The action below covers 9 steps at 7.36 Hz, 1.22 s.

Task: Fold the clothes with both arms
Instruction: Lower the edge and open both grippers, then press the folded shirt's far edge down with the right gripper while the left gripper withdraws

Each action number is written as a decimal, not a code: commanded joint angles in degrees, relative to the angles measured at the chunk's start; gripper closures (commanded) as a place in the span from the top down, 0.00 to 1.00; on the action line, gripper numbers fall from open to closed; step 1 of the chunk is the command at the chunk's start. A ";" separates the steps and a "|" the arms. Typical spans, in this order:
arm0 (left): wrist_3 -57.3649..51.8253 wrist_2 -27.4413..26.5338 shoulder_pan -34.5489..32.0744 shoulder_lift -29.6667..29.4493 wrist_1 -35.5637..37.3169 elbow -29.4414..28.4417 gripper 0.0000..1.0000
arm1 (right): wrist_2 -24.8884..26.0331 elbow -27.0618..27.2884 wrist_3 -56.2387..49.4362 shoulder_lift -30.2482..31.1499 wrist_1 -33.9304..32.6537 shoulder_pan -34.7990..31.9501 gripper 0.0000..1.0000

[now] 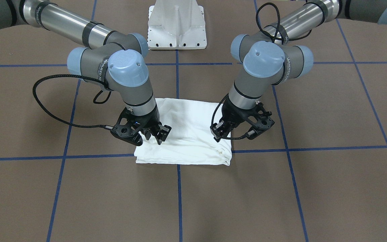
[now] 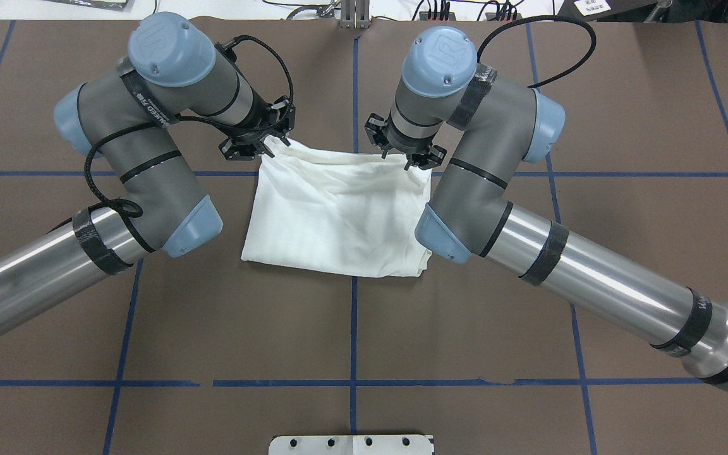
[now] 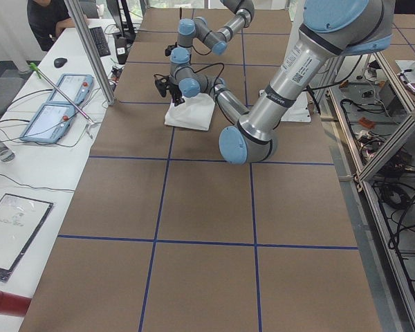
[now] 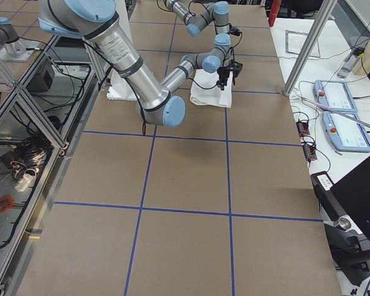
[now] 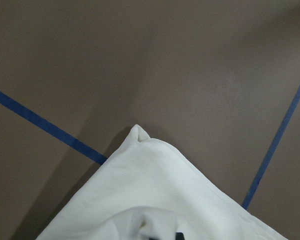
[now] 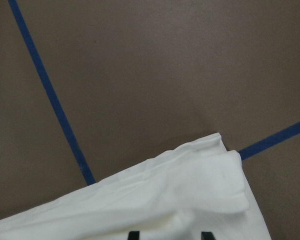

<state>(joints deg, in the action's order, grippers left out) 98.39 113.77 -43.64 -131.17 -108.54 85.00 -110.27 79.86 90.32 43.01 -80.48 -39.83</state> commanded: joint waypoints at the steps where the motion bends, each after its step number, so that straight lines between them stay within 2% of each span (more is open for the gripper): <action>1: -0.04 -0.04 -1.26 -0.14 -0.09 -0.44 1.00 | -2.75 0.03 -0.06 -0.12 0.41 -1.47 1.00; 4: -5.10 0.31 -3.63 1.34 1.22 1.56 1.00 | -1.81 1.96 -5.12 0.13 0.24 0.27 1.00; 6: -11.96 0.49 -5.13 5.90 3.24 8.40 1.00 | 2.22 1.27 -12.49 -1.79 -0.28 5.01 1.00; 8: -13.05 0.49 -5.49 6.45 3.52 8.69 1.00 | 4.97 -3.02 -20.67 -2.75 -0.38 5.73 1.00; 9: -13.05 0.57 -5.49 6.45 3.52 8.69 1.00 | 6.36 -7.66 -23.23 -5.11 -0.29 5.56 1.00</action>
<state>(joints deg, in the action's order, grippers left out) 85.70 114.27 -49.02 -124.92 -105.12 93.47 -105.57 76.84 71.08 40.02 -80.80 -34.37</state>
